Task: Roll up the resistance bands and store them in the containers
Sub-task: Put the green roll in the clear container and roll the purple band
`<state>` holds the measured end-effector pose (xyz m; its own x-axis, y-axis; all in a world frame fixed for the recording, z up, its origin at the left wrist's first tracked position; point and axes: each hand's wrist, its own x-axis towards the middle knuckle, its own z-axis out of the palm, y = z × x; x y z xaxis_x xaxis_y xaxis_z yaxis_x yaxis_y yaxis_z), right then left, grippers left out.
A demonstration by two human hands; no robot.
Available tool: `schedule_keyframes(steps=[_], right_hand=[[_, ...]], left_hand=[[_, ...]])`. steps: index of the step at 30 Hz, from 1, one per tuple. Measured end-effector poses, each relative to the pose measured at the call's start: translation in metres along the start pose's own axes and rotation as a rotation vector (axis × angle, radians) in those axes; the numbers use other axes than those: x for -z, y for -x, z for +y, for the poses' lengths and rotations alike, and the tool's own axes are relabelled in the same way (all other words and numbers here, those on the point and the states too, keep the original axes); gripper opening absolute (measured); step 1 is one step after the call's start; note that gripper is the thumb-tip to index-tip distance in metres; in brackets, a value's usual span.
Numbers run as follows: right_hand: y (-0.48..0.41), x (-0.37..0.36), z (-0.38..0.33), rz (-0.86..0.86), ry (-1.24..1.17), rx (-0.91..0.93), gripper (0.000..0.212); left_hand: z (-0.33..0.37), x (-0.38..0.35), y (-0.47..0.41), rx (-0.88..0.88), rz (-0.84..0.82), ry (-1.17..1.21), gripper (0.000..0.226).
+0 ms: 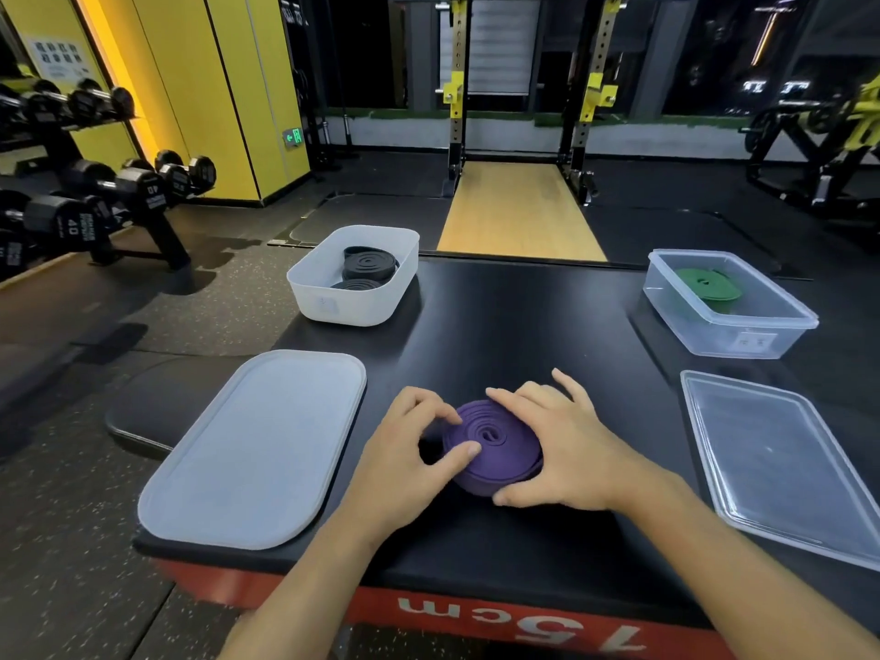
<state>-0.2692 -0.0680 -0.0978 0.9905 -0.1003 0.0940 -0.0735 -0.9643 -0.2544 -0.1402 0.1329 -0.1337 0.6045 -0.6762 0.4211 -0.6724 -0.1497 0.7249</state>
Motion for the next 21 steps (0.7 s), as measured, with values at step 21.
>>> schedule_keyframes(steps=[21], right_hand=[[0.038, -0.022, 0.025, 0.2, -0.381, -0.006, 0.042]], left_hand=[[-0.003, 0.003, -0.002, -0.023, -0.084, 0.083, 0.02]])
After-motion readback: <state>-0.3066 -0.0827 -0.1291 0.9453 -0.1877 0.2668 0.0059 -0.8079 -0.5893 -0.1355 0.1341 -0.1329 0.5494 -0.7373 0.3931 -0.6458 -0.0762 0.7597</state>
